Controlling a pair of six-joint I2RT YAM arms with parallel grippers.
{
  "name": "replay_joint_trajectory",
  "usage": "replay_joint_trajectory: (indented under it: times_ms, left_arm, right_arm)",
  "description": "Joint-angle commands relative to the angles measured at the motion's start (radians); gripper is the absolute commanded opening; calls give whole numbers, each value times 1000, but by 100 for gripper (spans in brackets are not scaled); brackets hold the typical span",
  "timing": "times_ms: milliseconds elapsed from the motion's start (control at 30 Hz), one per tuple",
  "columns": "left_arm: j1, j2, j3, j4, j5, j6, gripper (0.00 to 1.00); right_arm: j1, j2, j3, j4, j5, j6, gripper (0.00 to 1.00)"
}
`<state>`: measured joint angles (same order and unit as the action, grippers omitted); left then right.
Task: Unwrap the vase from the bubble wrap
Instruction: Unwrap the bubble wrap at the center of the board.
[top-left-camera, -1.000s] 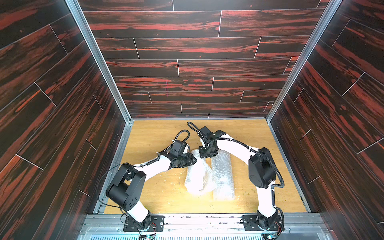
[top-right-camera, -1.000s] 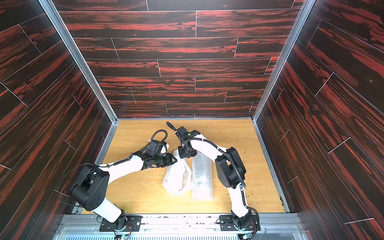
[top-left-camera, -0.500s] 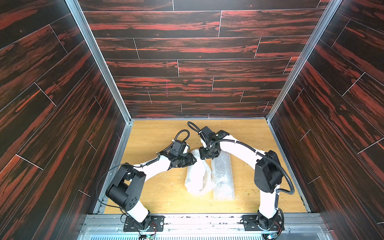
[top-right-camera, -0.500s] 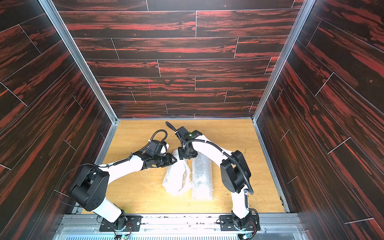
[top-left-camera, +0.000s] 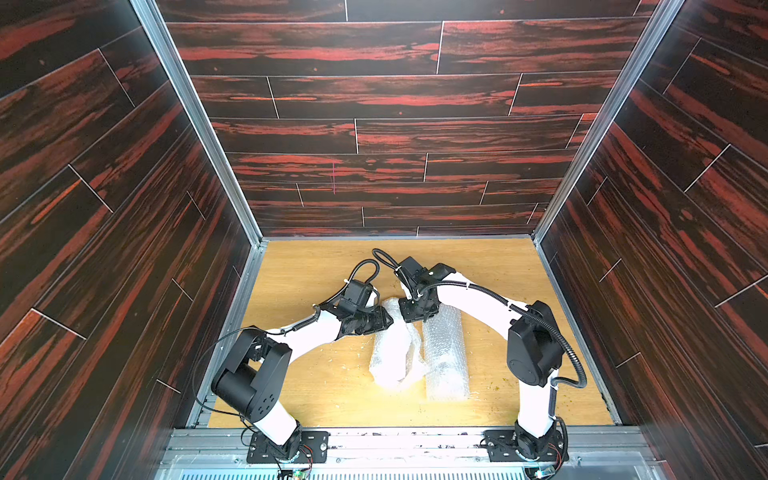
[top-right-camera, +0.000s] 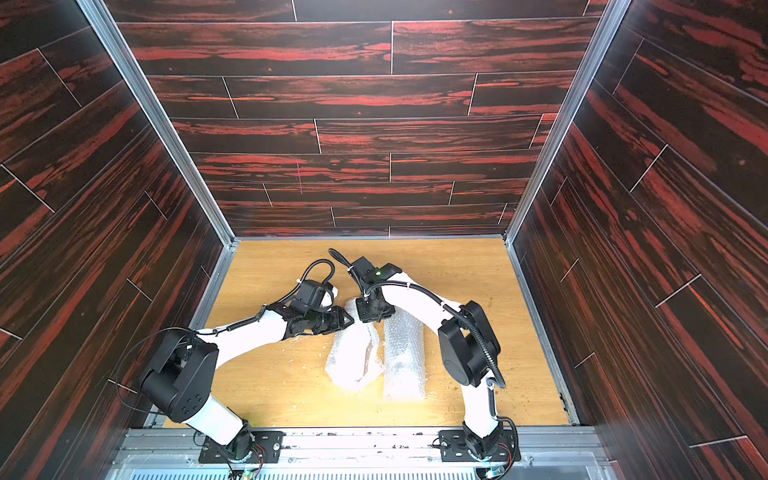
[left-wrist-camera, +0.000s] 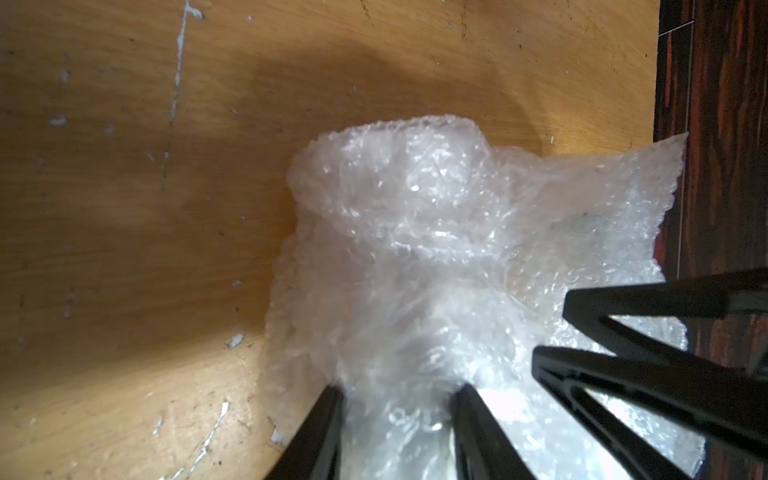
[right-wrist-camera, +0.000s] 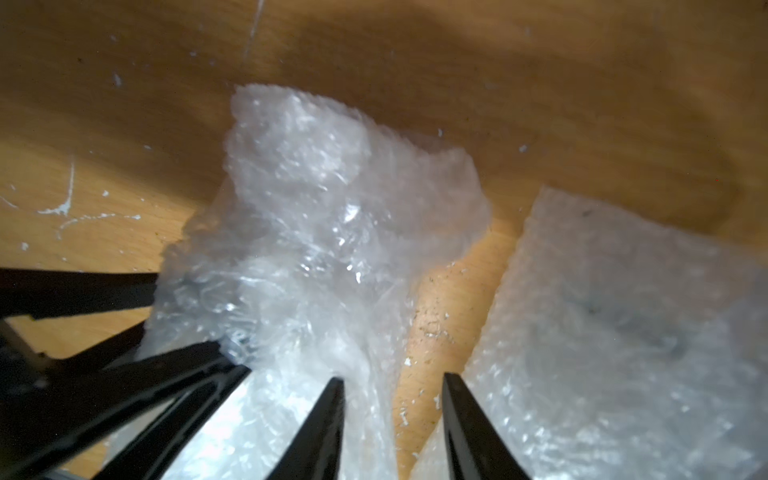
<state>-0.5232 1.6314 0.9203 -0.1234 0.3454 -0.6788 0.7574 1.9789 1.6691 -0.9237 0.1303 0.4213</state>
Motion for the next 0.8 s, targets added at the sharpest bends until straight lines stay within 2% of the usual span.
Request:
replay_joint_trajectory:
  times_ms: [0,233,467,600,767]
  left_arm:
    - [-12,81,-66,-223,-94,19,43]
    - [-12,79,-60,-234,-101,24,43]
    - [-12,79,-52,-237,-102,25,43]
    - [-12,79,-51,-237,-102,25,43]
    - [-12,73,-61,-235,-100,25,43]
  right_arm:
    - [4,63,26,-12,23,-29,39]
    - [11,75,35,-4,5,-42,41]
    - [47,81,29,-27,34,-67,52]
    - [57,71,-31,-13,66,-62,52]
    - [53,102,4,-31,98,-72,48]
